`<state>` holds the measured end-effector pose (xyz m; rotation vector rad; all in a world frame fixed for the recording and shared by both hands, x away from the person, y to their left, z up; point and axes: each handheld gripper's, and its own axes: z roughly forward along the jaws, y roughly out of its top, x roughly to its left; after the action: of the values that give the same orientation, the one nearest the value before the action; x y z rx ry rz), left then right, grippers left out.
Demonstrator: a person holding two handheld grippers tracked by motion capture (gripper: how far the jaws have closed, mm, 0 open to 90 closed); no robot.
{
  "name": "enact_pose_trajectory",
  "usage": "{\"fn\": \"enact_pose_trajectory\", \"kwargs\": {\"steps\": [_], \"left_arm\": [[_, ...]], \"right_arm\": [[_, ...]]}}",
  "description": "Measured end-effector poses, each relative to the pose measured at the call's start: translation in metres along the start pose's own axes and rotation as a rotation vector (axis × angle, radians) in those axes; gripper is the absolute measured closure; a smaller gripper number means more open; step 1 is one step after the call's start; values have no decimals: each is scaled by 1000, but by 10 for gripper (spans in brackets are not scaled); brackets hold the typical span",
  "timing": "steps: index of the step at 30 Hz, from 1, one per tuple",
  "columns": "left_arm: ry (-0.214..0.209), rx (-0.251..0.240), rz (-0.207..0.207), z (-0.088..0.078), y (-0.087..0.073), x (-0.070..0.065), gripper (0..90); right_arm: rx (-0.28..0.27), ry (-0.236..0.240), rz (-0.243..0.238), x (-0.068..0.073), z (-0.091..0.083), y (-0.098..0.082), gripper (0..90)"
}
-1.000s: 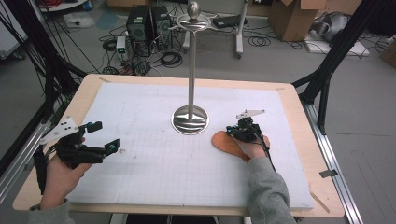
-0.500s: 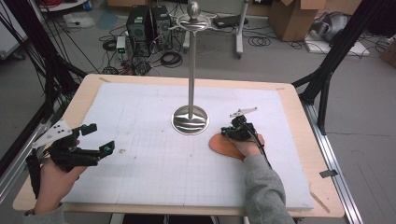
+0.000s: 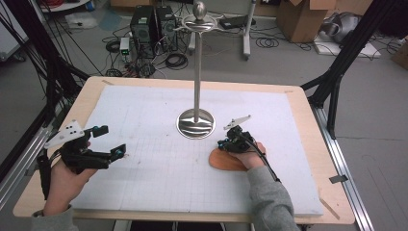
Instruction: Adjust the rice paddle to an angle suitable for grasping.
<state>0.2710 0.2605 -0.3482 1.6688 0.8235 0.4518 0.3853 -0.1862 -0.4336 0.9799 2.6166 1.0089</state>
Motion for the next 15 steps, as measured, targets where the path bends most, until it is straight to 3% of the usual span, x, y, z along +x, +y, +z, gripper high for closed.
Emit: {"fn": "enact_pose_trajectory", "kwargs": {"steps": [9, 15], "left_arm": [[-18, 2, 9, 8, 3, -2, 18], [-34, 4, 14, 15, 5, -3, 18]], "right_arm": [[64, 33, -88, 35, -2, 1, 900], [18, 65, -70, 45, -4, -9, 900]]}}
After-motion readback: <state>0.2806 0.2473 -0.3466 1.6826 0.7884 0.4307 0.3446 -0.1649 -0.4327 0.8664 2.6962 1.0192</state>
